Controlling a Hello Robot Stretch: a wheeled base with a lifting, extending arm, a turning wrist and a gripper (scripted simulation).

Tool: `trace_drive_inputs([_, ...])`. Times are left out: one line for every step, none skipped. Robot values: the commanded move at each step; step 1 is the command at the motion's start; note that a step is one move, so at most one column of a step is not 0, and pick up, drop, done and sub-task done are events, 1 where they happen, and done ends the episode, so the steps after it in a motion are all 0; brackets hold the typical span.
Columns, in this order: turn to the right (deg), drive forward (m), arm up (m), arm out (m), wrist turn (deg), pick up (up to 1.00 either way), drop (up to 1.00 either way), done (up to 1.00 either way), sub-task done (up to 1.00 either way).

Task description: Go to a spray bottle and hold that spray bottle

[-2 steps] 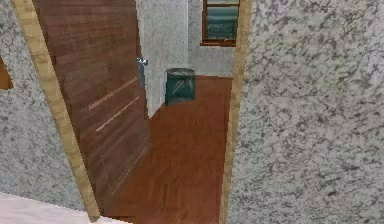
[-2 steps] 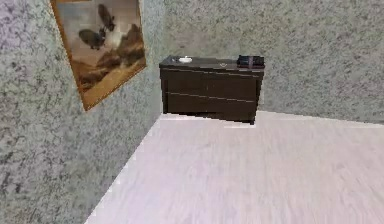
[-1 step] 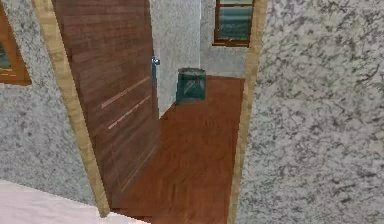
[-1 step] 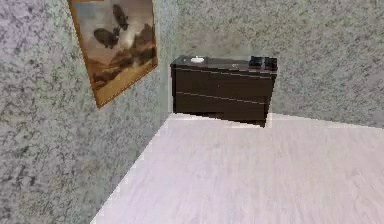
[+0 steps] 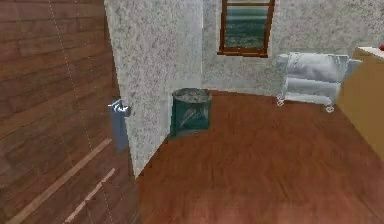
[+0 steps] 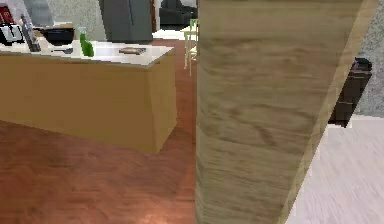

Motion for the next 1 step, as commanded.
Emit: trace_drive_inputs([-15.0, 0.0, 0.0, 0.0, 0.0, 0.0, 0.0, 0.0, 0.0])
